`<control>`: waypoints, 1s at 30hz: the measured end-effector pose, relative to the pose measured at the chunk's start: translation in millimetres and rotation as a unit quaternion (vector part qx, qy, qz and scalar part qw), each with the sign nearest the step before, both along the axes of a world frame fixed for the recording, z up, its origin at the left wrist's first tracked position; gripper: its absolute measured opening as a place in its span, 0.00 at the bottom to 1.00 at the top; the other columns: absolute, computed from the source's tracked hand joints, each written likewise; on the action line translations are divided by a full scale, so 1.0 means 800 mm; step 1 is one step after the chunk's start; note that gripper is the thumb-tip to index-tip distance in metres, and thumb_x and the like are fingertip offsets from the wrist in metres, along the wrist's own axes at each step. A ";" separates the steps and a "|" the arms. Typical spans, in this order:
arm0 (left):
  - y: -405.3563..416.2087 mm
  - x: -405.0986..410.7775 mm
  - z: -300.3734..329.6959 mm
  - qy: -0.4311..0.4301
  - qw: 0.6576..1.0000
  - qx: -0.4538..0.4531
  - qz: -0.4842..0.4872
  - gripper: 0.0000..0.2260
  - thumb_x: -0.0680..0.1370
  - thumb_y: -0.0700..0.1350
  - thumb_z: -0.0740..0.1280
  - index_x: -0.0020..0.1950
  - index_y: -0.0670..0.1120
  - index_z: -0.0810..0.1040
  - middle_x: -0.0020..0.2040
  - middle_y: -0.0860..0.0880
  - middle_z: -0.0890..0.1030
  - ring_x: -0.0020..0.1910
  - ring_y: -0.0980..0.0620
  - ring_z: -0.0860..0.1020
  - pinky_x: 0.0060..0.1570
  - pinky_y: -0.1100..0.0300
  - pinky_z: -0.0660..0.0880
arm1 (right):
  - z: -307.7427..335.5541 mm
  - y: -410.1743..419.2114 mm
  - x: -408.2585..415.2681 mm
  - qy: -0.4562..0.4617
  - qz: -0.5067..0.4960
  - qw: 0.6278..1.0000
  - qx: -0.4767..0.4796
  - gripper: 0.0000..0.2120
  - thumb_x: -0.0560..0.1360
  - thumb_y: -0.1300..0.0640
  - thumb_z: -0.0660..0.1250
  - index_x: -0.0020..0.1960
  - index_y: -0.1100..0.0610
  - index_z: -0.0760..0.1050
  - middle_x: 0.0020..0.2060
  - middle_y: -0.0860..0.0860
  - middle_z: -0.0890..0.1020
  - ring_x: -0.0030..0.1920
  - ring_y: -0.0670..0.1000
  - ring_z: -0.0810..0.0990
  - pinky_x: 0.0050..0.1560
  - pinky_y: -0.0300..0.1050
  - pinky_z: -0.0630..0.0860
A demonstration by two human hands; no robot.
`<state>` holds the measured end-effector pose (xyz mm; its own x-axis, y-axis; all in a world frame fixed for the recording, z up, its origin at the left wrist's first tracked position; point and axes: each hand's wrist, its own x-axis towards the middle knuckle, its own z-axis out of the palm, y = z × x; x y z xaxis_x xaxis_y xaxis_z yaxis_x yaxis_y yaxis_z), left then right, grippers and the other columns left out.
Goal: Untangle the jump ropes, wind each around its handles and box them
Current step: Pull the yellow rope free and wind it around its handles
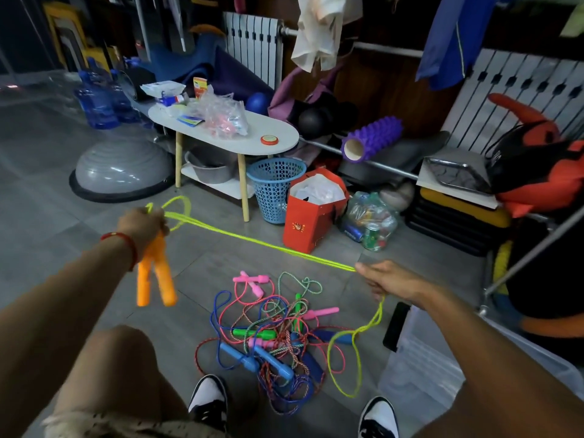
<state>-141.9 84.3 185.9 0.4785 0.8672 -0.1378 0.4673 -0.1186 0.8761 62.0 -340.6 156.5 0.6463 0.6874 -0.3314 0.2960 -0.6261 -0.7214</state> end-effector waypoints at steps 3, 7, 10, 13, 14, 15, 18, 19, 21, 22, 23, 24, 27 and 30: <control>0.001 -0.002 -0.015 0.050 0.996 0.008 -0.074 0.14 0.84 0.48 0.62 0.45 0.40 0.80 0.34 0.43 0.80 0.32 0.44 0.76 0.42 0.52 0.77 | -0.001 0.002 -0.005 0.017 -0.024 0.998 0.052 0.23 0.77 0.36 0.62 0.34 0.51 0.62 0.29 0.48 0.62 0.28 0.49 0.63 0.35 0.47 0.69; -0.026 0.010 -0.034 0.086 0.989 0.006 -0.121 0.11 0.83 0.48 0.64 0.52 0.44 0.83 0.33 0.44 0.82 0.30 0.47 0.76 0.41 0.56 0.74 | 0.028 0.035 -0.015 -0.087 0.030 0.995 0.044 0.23 0.80 0.40 0.64 0.31 0.51 0.69 0.25 0.44 0.66 0.25 0.43 0.64 0.31 0.40 0.64; -0.075 0.025 -0.036 0.056 0.986 -0.032 -0.154 0.10 0.82 0.44 0.65 0.49 0.43 0.84 0.28 0.47 0.79 0.26 0.50 0.73 0.31 0.61 0.73 | 0.050 0.061 -0.025 -0.140 0.093 0.985 0.042 0.22 0.80 0.45 0.66 0.30 0.53 0.73 0.22 0.42 0.70 0.26 0.40 0.67 0.32 0.35 0.64; -0.156 0.039 -0.030 -0.014 0.966 -0.100 -0.239 0.09 0.83 0.38 0.64 0.46 0.44 0.82 0.26 0.48 0.76 0.21 0.55 0.71 0.22 0.64 0.69 | 0.053 0.090 -0.039 -0.149 0.135 0.979 0.025 0.22 0.79 0.45 0.67 0.31 0.55 0.75 0.22 0.42 0.72 0.27 0.39 0.69 0.32 0.34 0.65; -0.181 0.042 -0.030 -0.042 0.950 -0.136 -0.277 0.08 0.83 0.39 0.63 0.50 0.44 0.82 0.25 0.48 0.76 0.21 0.55 0.71 0.22 0.64 0.69 | 0.051 0.099 -0.043 -0.154 0.140 0.978 0.022 0.22 0.79 0.44 0.67 0.31 0.55 0.75 0.23 0.43 0.72 0.27 0.40 0.69 0.33 0.36 0.66; -0.203 0.043 -0.031 -0.062 0.929 -0.176 -0.319 0.07 0.84 0.41 0.63 0.55 0.44 0.81 0.25 0.49 0.75 0.22 0.54 0.71 0.24 0.63 0.69 | 0.050 0.107 -0.047 -0.158 0.139 0.977 0.020 0.22 0.79 0.43 0.67 0.31 0.55 0.74 0.24 0.44 0.72 0.27 0.40 0.68 0.33 0.39 0.66; -0.238 0.044 -0.040 -0.079 0.861 -0.278 -0.419 0.08 0.84 0.45 0.61 0.56 0.48 0.81 0.28 0.47 0.74 0.27 0.51 0.70 0.31 0.58 0.68 | 0.048 0.114 -0.051 -0.170 0.130 0.977 0.024 0.23 0.79 0.41 0.66 0.30 0.53 0.73 0.25 0.44 0.71 0.26 0.41 0.67 0.31 0.40 0.65; -0.242 0.043 -0.042 -0.083 0.841 -0.302 -0.440 0.10 0.84 0.46 0.61 0.51 0.49 0.82 0.28 0.46 0.73 0.28 0.50 0.70 0.34 0.57 0.69 | 0.049 0.112 -0.052 -0.160 0.129 0.978 0.028 0.23 0.79 0.41 0.66 0.30 0.53 0.74 0.25 0.44 0.72 0.26 0.40 0.68 0.31 0.37 0.65; -0.244 0.043 -0.042 -0.079 0.835 -0.301 -0.454 0.13 0.84 0.46 0.60 0.45 0.48 0.81 0.28 0.46 0.72 0.28 0.50 0.70 0.36 0.57 0.70 | 0.048 0.105 -0.053 -0.129 0.133 0.982 0.028 0.23 0.80 0.40 0.64 0.33 0.52 0.79 0.27 0.45 0.75 0.27 0.40 0.70 0.32 0.35 0.67; -0.240 0.044 -0.043 -0.065 0.850 -0.262 -0.453 0.12 0.85 0.46 0.60 0.45 0.46 0.79 0.28 0.47 0.72 0.27 0.51 0.70 0.34 0.58 0.70 | 0.047 0.100 -0.052 -0.124 0.139 0.982 0.021 0.23 0.79 0.39 0.64 0.32 0.52 0.79 0.27 0.46 0.73 0.27 0.41 0.68 0.32 0.37 0.66; -0.234 0.044 -0.041 -0.045 0.867 -0.201 -0.453 0.11 0.85 0.46 0.60 0.45 0.46 0.77 0.28 0.48 0.73 0.26 0.51 0.70 0.31 0.60 0.69 | 0.045 0.094 -0.051 -0.126 0.140 0.982 0.005 0.24 0.79 0.38 0.64 0.31 0.52 0.76 0.27 0.47 0.70 0.27 0.43 0.66 0.31 0.39 0.64; -0.226 0.045 -0.040 -0.026 0.882 -0.136 -0.450 0.11 0.85 0.46 0.60 0.45 0.46 0.76 0.28 0.48 0.74 0.27 0.50 0.70 0.30 0.60 0.68 | 0.042 0.089 -0.050 -0.128 0.134 0.983 -0.013 0.25 0.79 0.37 0.62 0.31 0.53 0.72 0.28 0.48 0.68 0.26 0.44 0.63 0.30 0.40 0.62; -0.188 0.049 -0.029 0.056 0.891 0.086 -0.443 0.13 0.84 0.47 0.61 0.40 0.50 0.74 0.31 0.49 0.79 0.30 0.49 0.75 0.34 0.59 0.73 | 0.030 0.073 -0.049 -0.100 0.090 0.990 -0.031 0.24 0.82 0.37 0.56 0.34 0.52 0.68 0.28 0.46 0.69 0.24 0.41 0.65 0.30 0.36 0.64; -0.145 0.050 -0.023 0.102 0.902 0.188 -0.375 0.12 0.82 0.41 0.64 0.39 0.50 0.74 0.35 0.46 0.81 0.35 0.48 0.78 0.40 0.58 0.73 | 0.003 0.058 -0.048 -0.018 0.062 0.998 -0.007 0.24 0.82 0.37 0.54 0.35 0.52 0.65 0.29 0.48 0.68 0.28 0.46 0.67 0.37 0.44 0.69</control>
<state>-101.7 -31.5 167.7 0.9479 0.3142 -0.0528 0.2793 -0.7397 0.6122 23.9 -294.3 158.8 0.5678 0.7587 -0.3193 0.3975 -0.5924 -0.7007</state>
